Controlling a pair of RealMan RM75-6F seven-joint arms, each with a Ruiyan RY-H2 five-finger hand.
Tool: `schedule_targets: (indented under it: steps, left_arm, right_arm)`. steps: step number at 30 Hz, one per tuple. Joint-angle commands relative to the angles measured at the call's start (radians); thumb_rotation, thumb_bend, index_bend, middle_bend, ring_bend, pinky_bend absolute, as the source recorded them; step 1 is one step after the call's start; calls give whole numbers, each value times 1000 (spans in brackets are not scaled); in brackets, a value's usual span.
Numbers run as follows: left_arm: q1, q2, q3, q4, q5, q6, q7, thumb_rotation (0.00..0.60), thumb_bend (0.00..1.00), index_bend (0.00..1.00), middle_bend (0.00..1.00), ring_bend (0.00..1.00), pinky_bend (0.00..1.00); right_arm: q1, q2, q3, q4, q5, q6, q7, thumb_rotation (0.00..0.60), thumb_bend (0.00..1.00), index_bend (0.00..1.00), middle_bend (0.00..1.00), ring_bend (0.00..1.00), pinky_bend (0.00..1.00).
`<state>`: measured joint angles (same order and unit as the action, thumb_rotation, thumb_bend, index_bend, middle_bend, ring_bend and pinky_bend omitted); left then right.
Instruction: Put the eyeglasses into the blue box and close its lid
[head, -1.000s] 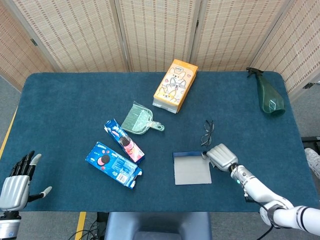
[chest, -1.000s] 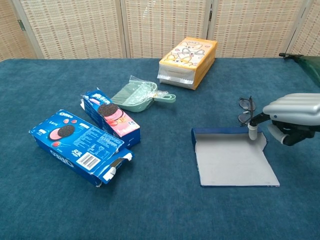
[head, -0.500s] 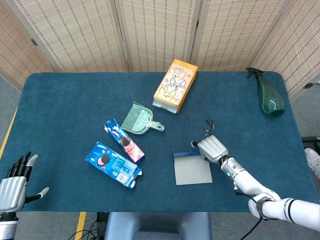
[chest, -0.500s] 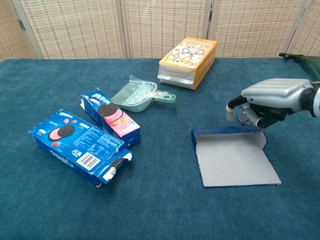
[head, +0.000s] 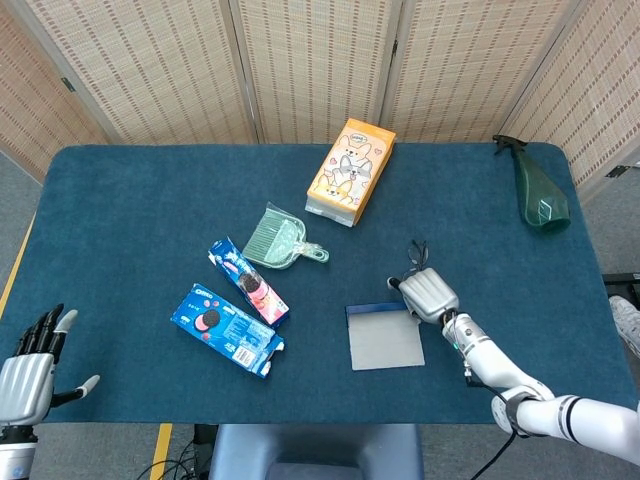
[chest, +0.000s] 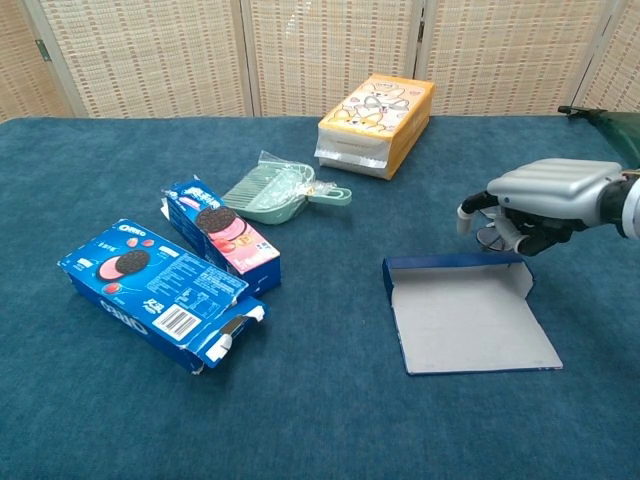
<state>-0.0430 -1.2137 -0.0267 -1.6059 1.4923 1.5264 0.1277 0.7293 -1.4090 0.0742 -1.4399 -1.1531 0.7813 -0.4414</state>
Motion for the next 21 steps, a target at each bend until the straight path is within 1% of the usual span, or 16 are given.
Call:
schedule_targets:
  steps: [1,4,7,10,12,13,15,18,21]
  left_arm:
    - [2,1,0,0,-2,1,-1,600,130,0,0,0,156]
    - [6,2,1,0,-3,4,-3,600,130,0,0,0,156]
    - [7,2,2,3,-3,5,-5,600,129,0,0,0,156]
    - [7,2,1,4,-2,5,-7,600,130,0,0,0,156]
    - [7,1,1,5,-1,4,-8,600,130,0,0,0,156]
    - [6,1,1,5,-1,4,-8,600,130,0,0,0,156]
    - [5,0,1,5,1,3,-8,600,130,0,0,0,156]
    - [4,-2,1,5,3,1,-8,600,130,0,0,0,156]
    - [4,-2,1,4,5,2,-8,600,130,0,0,0,156]
  right_arm:
    - [6,-19,-1,18,20,9,-23,600,61,267,1000,1000,1000]
    - [6,-22,0,16,39,19,-36,600,4,267,1000,1000,1000]
    - [1,-12,8,0,49,38,-29,600,0,267,1000,1000,1000]
    - [-11,10,18,-35,32,79,-9,600,6,267,987,1000,1000]
    - [-21,21,21,-54,14,100,12,600,21,267,937,973,1000]
    - [-26,26,22,-60,3,112,24,600,27,267,900,941,1000]
    - [-38,30,20,-68,-18,135,46,600,35,267,873,911,1000]
    - [-46,34,11,-79,-11,135,44,600,29,267,903,931,1000]
    - [-50,36,6,-89,8,127,40,600,0,267,971,990,1000]
